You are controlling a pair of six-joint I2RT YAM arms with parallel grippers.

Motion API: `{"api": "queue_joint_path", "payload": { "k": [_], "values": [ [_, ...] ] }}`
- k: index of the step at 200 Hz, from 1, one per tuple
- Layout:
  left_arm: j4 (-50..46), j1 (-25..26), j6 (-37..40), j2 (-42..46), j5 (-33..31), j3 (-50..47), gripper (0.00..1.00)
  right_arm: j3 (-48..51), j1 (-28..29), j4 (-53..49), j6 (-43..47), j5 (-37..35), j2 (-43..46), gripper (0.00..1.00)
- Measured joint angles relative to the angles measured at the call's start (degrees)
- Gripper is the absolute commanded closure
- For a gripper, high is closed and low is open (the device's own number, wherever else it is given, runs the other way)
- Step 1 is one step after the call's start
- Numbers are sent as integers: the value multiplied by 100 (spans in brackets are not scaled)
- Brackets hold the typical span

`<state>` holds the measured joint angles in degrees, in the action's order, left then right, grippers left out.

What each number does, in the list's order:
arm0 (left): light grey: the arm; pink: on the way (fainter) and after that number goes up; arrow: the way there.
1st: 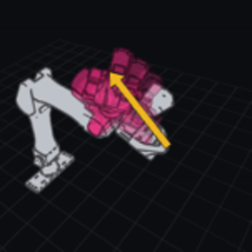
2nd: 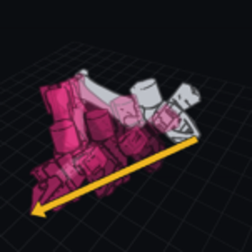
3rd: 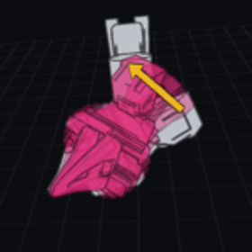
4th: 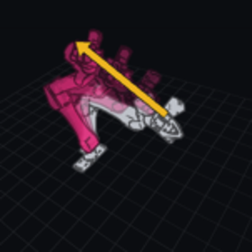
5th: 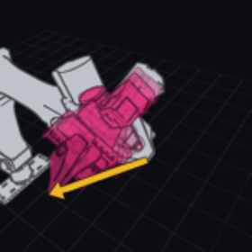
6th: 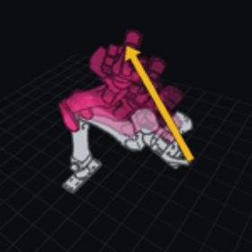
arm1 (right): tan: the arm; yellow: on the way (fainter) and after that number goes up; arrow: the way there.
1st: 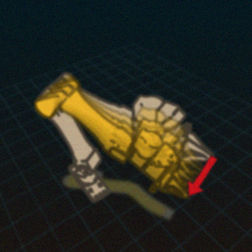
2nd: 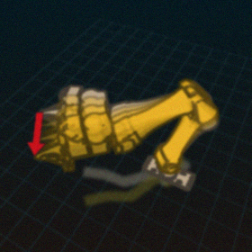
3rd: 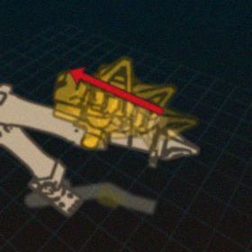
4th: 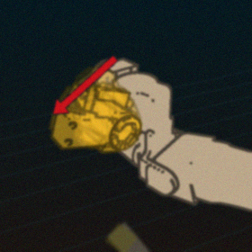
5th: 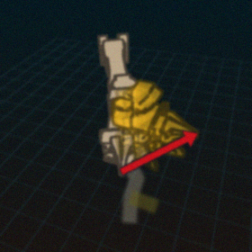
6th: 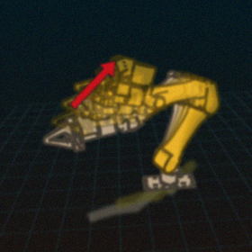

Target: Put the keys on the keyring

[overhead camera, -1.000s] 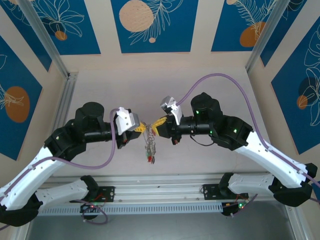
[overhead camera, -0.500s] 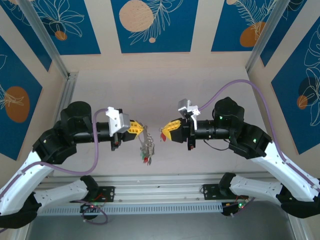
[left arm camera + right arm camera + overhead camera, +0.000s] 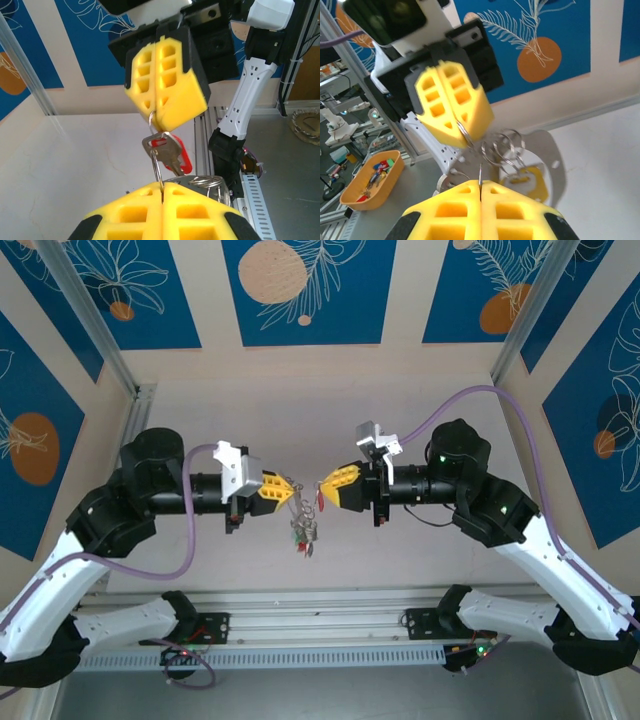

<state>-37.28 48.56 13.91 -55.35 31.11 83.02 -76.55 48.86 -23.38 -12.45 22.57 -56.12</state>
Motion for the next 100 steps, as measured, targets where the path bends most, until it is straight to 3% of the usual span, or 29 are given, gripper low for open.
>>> {"api": "queue_joint_path", "payload": {
  "k": [100],
  "values": [
    [-94, 2, 22, -136, -160, 28, 100, -479, 625, -118, 70, -557, -605, 100]
  ]
}}
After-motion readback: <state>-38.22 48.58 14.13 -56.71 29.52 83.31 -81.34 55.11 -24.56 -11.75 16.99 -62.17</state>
